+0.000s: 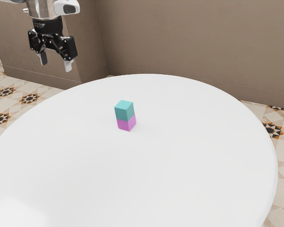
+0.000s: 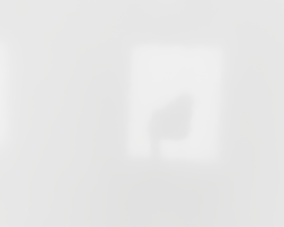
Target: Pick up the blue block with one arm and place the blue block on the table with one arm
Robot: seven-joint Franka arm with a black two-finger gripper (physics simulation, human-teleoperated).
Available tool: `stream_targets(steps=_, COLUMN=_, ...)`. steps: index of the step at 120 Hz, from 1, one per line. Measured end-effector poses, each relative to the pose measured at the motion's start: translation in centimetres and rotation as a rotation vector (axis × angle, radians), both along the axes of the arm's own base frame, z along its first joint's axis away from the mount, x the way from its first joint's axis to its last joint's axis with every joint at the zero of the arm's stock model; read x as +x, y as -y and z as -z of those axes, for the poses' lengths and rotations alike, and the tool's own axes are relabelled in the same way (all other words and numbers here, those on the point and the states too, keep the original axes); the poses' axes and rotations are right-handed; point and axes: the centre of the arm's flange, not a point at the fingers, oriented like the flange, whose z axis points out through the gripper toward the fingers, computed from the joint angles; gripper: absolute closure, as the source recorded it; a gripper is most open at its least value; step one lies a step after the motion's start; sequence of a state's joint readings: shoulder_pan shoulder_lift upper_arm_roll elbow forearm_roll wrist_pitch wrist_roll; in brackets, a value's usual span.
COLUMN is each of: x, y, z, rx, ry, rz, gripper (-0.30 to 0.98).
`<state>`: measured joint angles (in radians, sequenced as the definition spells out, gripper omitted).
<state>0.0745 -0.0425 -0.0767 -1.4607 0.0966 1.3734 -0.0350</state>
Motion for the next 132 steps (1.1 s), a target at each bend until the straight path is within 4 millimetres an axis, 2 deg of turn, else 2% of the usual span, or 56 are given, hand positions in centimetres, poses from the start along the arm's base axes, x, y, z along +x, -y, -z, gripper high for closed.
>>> stream_targets(steps=22, x=0.0, y=0.0, z=0.0, rx=0.000, ry=-0.001, rz=-0.003, gripper=0.00)
stream_targets(steps=25, x=-0.1, y=0.0, z=-0.9, rx=-0.001, ry=0.016, rz=-0.003, gripper=0.00)
stream_targets(steps=35, x=-2.1, y=0.2, z=-9.4, rx=-0.001, ry=0.180, rz=-0.003, gripper=0.00)
stream_targets(steps=39, x=-2.9, y=0.6, z=-11.6, rx=-0.002, ry=0.223, rz=0.005, gripper=0.00)
stream_targets(steps=44, x=-2.9, y=1.5, z=-12.2, rx=-0.006, ry=0.232, rz=0.023, gripper=0.00)
stream_targets(steps=56, x=-1.7, y=4.0, z=-11.2, rx=-0.014, ry=0.202, rz=0.071, gripper=0.00)
stream_targets(steps=66, x=0.0, y=5.8, z=-9.5, rx=-0.017, ry=0.176, rz=0.104, gripper=0.00)
stream_targets(steps=72, x=1.2, y=6.0, z=-8.3, rx=-0.019, ry=0.168, rz=0.107, gripper=0.00)
stream_targets(steps=77, x=2.5, y=5.3, z=-7.1, rx=-0.019, ry=0.160, rz=0.093, gripper=0.00)
stream_targets(steps=88, x=6.5, y=2.1, z=-3.2, rx=-0.020, ry=0.143, rz=0.039, gripper=0.00)
stream_targets(steps=96, x=10.1, y=1.4, z=0.9, rx=-0.022, ry=0.135, rz=0.032, gripper=0.00)
stream_targets(steps=109, x=16.1, y=2.7, z=7.4, rx=-0.023, ry=0.134, rz=0.053, gripper=0.00)
stream_targets(steps=115, x=17.7, y=3.1, z=9.1, rx=-0.022, ry=0.142, rz=0.059, gripper=0.00)
stream_targets(steps=122, x=19.8, y=4.2, z=12.7, rx=-0.024, ry=0.127, rz=0.076, gripper=0.00)
stream_targets(steps=127, x=21.4, y=4.4, z=15.7, rx=-0.025, ry=0.117, rz=0.077, gripper=0.00)
stream_targets(steps=132, x=22.3, y=4.2, z=17.6, rx=-0.024, ry=0.116, rz=0.075, gripper=0.00)
